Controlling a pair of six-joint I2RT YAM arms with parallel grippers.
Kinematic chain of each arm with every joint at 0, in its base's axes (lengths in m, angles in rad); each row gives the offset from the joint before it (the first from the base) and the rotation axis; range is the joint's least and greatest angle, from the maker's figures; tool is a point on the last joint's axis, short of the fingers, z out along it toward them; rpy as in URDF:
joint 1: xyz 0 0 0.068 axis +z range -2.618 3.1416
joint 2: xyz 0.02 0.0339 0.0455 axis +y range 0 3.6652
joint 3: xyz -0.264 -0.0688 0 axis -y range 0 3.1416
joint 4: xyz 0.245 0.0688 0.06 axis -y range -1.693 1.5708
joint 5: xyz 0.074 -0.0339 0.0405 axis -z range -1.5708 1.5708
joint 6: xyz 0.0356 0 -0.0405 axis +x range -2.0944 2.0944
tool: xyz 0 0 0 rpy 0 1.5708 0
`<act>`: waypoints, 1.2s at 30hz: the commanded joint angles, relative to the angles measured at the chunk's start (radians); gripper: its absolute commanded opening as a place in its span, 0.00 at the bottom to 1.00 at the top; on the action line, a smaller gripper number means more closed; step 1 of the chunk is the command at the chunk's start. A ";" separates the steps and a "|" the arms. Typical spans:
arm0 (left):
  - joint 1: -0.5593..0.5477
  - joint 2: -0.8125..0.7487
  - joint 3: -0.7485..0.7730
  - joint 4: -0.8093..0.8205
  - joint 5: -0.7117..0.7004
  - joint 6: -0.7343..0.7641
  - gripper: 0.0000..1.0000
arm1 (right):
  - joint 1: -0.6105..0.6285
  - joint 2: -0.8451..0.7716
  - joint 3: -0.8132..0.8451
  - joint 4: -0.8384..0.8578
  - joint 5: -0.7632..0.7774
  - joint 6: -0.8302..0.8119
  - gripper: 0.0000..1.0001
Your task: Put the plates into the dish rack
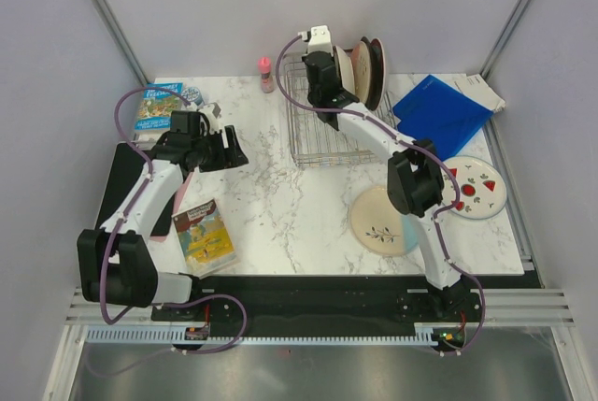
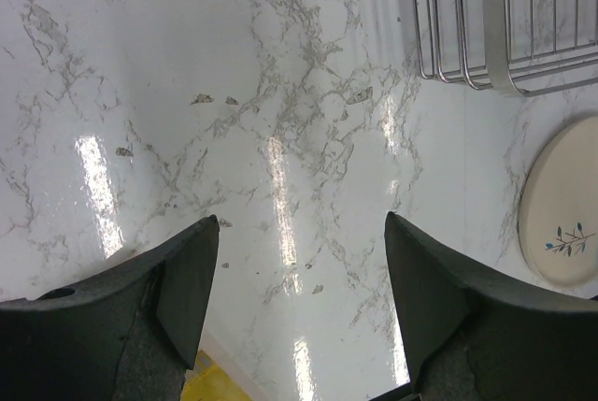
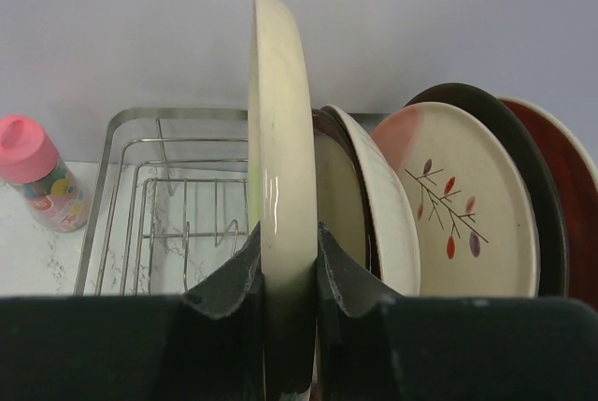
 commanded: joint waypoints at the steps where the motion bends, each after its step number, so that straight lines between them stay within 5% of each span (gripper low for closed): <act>1: -0.003 0.008 0.044 0.031 0.024 -0.024 0.78 | 0.006 -0.021 0.038 0.058 0.018 0.042 0.00; 9: -0.003 -0.012 0.027 0.028 0.017 -0.018 0.78 | 0.011 0.038 0.024 0.039 0.023 0.055 0.00; 13: -0.003 -0.009 0.036 0.022 0.025 -0.025 0.79 | 0.009 0.043 0.018 0.058 0.021 0.028 0.33; 19: -0.005 0.002 0.050 0.019 0.043 -0.064 0.79 | 0.011 -0.053 -0.073 0.085 0.018 -0.013 0.55; 28: -0.116 -0.036 -0.019 0.028 0.070 -0.189 0.80 | 0.016 -0.564 -0.485 -0.004 -0.122 -0.070 0.69; 32: -0.208 -0.095 -0.167 0.212 0.165 -0.303 0.88 | -0.027 -0.939 -0.833 -0.275 -0.609 -0.229 0.74; 36: -0.427 -0.118 -0.266 0.479 0.102 -0.284 0.87 | -0.133 -1.070 -0.890 -0.623 -0.741 -0.176 0.77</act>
